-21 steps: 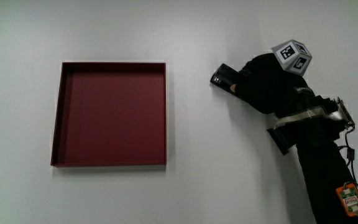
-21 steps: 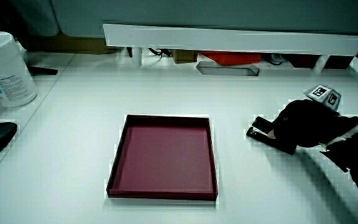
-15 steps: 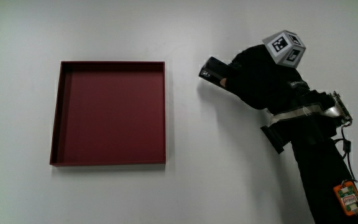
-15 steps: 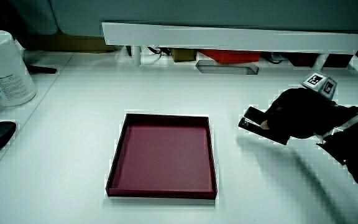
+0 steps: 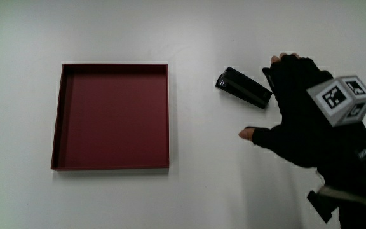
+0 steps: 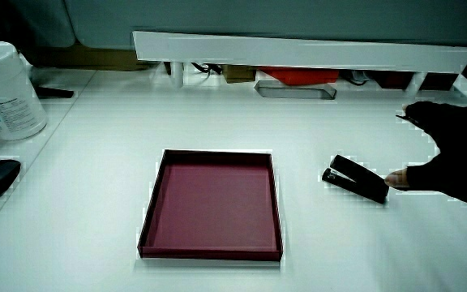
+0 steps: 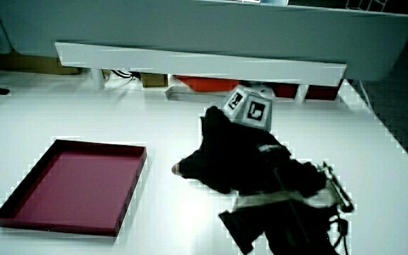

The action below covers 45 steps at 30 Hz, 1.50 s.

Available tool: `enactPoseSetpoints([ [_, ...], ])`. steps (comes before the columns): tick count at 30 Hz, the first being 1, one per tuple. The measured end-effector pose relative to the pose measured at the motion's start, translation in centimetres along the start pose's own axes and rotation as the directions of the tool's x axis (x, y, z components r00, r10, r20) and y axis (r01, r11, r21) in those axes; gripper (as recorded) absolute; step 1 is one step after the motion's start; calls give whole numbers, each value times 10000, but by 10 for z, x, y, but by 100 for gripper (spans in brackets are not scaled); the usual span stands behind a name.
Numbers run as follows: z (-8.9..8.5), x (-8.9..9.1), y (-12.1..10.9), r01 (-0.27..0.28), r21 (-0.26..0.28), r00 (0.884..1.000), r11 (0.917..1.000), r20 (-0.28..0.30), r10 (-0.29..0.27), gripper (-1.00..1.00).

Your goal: Pick stapper from desk

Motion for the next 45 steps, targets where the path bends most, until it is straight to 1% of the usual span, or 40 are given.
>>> enactPoseSetpoints([
  [2,-5,6,9,87,-168,9997,9998,-214,-91,0],
  [4,-11,16,18,366,-259,9992,9990,-139,-370,0],
  [5,-14,17,20,407,-329,9989,9986,-210,-414,0],
  [6,-16,17,21,373,-287,9989,9989,-286,-381,0],
  [7,-19,20,25,442,-334,9988,9985,-196,-449,0],
  [8,-20,17,25,342,-355,9992,9988,-198,-349,0],
  [10,-24,22,31,579,-494,9980,9971,-206,-590,0],
  [13,-28,26,36,624,-605,9976,9962,-278,-641,0],
  [14,-29,27,37,763,-585,9968,9954,-186,-775,0],
  [15,-30,28,38,750,-655,9966,9950,-295,-770,0],
  [16,-31,31,39,766,-625,9965,9951,-292,-786,0],
  [20,-31,30,39,628,-401,9974,9972,-338,-641,0],
  [23,-31,30,39,598,-282,9977,9978,-304,-606,16],
  [27,-31,30,39,443,113,9986,9990,-289,-440,37],
  [28,-31,29,38,350,284,9990,9990,-291,-342,42],
  [30,-29,26,36,132,727,9996,9973,-273,-112,53],
  [32,-29,29,37,130,1027,9995,9946,-308,-99,63],
  [33,-29,28,37,54,944,9993,9955,-371,-19,68],
  [34,-28,28,36,4,1133,9994,9936,-339,34,74],
  [37,-29,27,35,-72,1183,9993,9929,-357,115,89],
  [38,-29,25,34,-185,1390,9993,9901,-284,227,95],
  [39,-30,28,36,-142,1419,9995,9898,-248,179,100],
  [40,-30,26,35,-187,1399,9992,9900,-315,233,100],
  [43,-30,27,36,-160,1503,9997,9885,-182,190,100],
  [45,-30,23,33,-310,1487,9992,9884,-215,345,100],
])
